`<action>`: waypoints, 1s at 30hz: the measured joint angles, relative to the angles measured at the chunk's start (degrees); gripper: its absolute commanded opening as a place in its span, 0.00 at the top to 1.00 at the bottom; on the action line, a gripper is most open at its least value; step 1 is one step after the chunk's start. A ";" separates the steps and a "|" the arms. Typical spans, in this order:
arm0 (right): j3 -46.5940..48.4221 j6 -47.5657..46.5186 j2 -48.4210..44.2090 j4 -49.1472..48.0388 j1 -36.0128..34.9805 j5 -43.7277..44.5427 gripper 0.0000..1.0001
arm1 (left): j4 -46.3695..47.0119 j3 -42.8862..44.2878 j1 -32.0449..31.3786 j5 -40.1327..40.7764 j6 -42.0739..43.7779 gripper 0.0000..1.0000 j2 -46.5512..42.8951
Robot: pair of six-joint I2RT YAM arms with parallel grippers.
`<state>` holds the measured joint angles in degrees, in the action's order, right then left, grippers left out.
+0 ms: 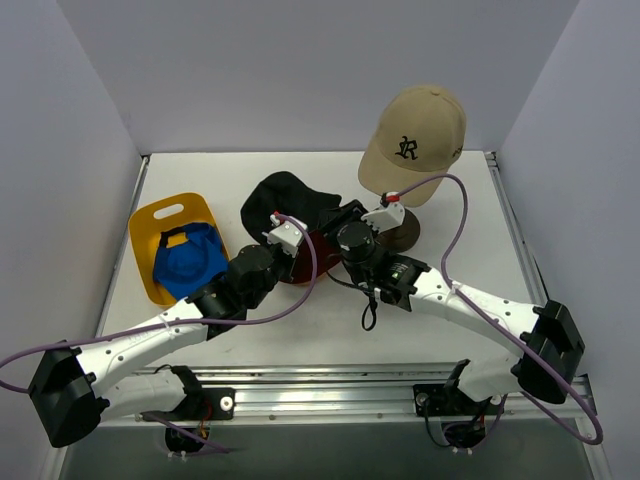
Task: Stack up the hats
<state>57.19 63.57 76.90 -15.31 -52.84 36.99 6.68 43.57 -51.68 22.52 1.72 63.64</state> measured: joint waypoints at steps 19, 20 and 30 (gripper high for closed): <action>-2.62 2.03 2.16 -2.67 0.17 1.14 1.00 | -0.09 -0.04 -0.09 -0.39 0.00 0.75 -0.26; -3.10 2.01 2.05 -2.86 0.28 1.16 1.00 | -0.15 -0.04 -0.11 -0.52 0.02 0.70 -0.28; -8.31 1.46 -0.76 -4.39 1.62 1.81 1.00 | -3.80 0.39 -0.44 -2.12 -1.05 0.59 -4.37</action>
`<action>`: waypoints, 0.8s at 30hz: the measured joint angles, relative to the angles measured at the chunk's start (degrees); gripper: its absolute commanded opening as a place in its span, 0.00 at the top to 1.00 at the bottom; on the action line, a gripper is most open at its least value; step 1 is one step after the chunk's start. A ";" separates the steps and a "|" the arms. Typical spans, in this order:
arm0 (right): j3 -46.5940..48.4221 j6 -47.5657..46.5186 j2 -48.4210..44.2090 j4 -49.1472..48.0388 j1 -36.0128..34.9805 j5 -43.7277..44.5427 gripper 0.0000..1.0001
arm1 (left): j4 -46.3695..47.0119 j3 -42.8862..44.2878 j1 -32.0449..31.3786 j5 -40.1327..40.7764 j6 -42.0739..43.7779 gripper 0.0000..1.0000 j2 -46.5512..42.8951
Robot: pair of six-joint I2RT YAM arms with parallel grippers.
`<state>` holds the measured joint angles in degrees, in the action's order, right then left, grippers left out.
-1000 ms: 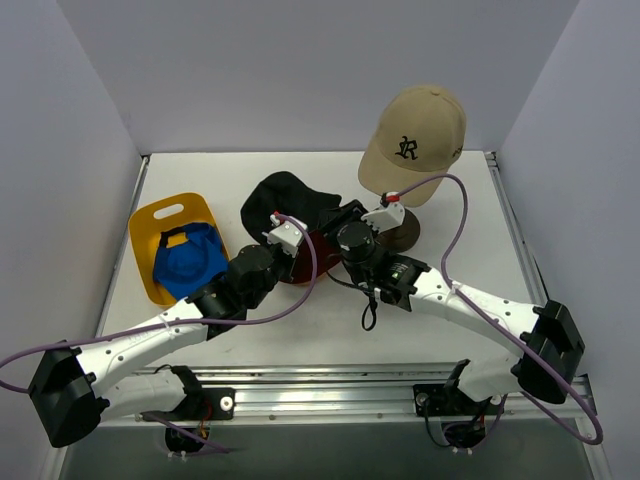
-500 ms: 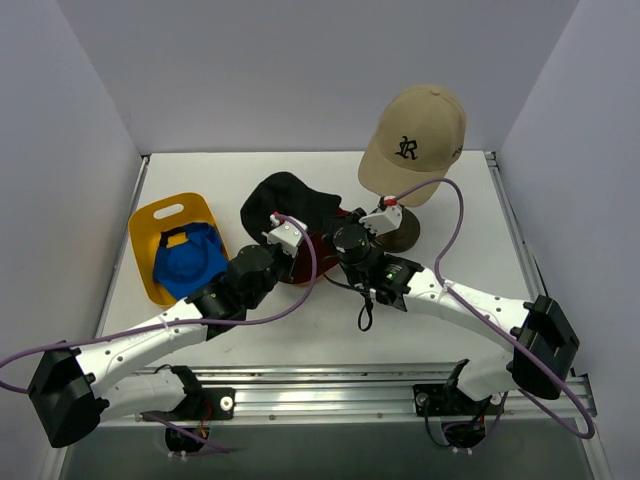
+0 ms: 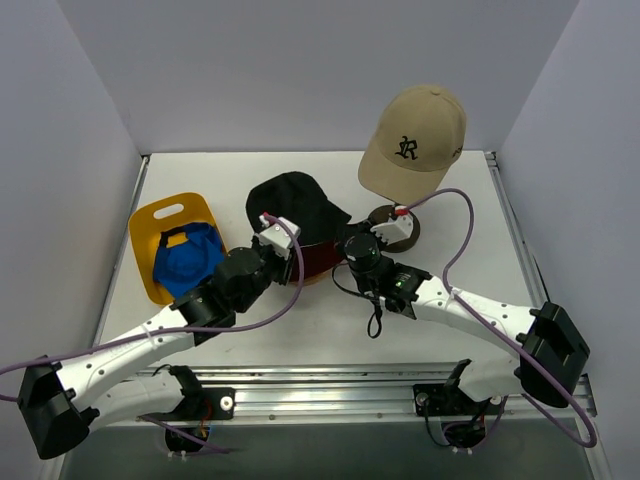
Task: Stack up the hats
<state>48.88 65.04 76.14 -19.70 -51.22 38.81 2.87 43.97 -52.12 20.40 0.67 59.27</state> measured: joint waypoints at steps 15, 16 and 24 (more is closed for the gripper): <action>-4.92 -9.88 -1.55 -5.84 0.57 -0.83 1.00 | -2.01 6.62 0.00 -1.07 -8.76 0.50 -4.61; -5.16 -10.19 -1.73 -6.21 0.55 -0.94 1.00 | -2.47 6.62 0.00 -1.22 -9.46 0.49 -4.02; -9.99 -12.37 -2.93 -10.16 0.13 -1.77 1.00 | -5.77 6.60 0.02 0.55 -13.81 0.44 -2.64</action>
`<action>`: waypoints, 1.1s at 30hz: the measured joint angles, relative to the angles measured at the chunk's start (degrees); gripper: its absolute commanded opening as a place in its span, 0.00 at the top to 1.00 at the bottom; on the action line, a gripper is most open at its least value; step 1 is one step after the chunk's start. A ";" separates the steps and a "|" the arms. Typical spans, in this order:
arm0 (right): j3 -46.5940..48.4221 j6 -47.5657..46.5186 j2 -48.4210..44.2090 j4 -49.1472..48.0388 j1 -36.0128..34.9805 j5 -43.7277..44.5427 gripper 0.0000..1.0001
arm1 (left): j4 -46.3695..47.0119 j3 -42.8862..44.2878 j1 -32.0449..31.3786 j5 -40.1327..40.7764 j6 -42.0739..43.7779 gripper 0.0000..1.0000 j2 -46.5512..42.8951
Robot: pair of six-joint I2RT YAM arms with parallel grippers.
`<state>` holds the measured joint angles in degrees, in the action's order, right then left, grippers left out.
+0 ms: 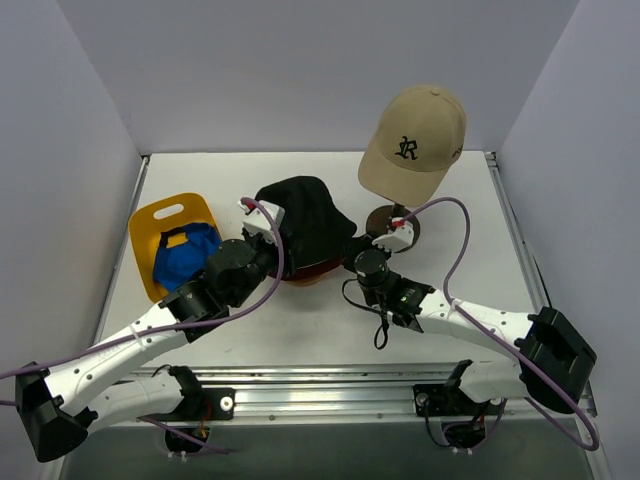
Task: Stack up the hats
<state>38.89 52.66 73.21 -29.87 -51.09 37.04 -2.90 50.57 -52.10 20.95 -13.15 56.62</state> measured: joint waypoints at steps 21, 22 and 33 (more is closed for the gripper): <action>-6.60 -9.14 2.89 -9.77 -1.11 -3.08 1.00 | 3.08 -14.36 0.00 2.32 -11.32 0.43 -3.06; -6.80 -9.49 3.30 -10.12 -1.11 -3.28 1.00 | 2.97 -14.82 0.00 2.54 -11.85 0.43 -3.04; -8.48 -12.13 5.49 -13.22 -1.11 -4.15 1.00 | 3.93 -19.17 0.00 5.66 -17.86 0.32 -3.06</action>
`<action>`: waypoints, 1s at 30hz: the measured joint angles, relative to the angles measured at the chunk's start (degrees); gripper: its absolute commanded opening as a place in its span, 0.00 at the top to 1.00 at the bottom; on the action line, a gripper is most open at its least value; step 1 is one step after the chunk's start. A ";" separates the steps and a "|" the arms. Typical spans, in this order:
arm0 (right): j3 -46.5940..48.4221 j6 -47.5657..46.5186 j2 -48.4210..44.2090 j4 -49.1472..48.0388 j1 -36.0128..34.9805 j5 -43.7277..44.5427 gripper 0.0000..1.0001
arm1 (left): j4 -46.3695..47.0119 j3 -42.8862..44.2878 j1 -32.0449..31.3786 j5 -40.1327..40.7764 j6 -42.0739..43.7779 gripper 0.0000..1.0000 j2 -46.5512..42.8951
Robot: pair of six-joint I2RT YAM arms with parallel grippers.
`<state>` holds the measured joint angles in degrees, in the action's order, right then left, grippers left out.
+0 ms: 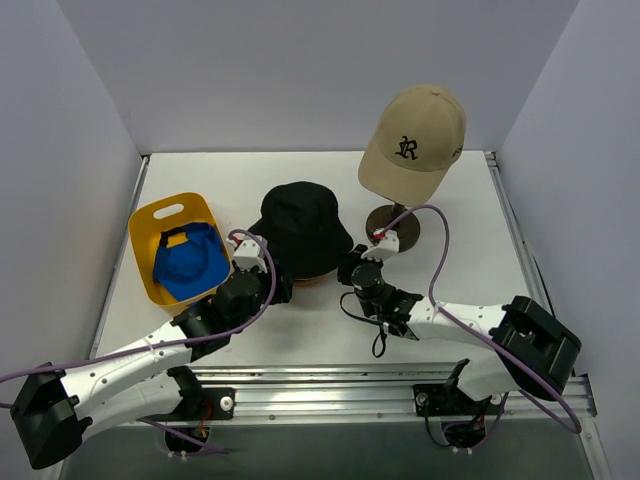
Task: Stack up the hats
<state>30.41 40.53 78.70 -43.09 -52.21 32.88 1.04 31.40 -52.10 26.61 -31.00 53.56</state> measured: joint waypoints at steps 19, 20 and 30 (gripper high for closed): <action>0.00 -2.54 2.69 -2.29 0.24 -0.13 1.00 | -3.58 -1.18 18.34 -6.82 -8.90 0.25 -6.27; 0.00 -2.69 2.69 -2.34 0.42 -0.13 1.00 | -3.58 -1.18 19.71 -8.24 -8.94 0.25 -6.10; -0.35 -3.23 2.69 -2.80 0.90 -0.15 1.00 | -0.13 -1.07 29.44 -21.94 -9.55 0.26 -0.24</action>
<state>30.06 37.30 81.38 -45.89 -51.31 32.73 0.91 30.33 -22.65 4.67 -40.56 53.32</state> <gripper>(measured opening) 0.015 0.739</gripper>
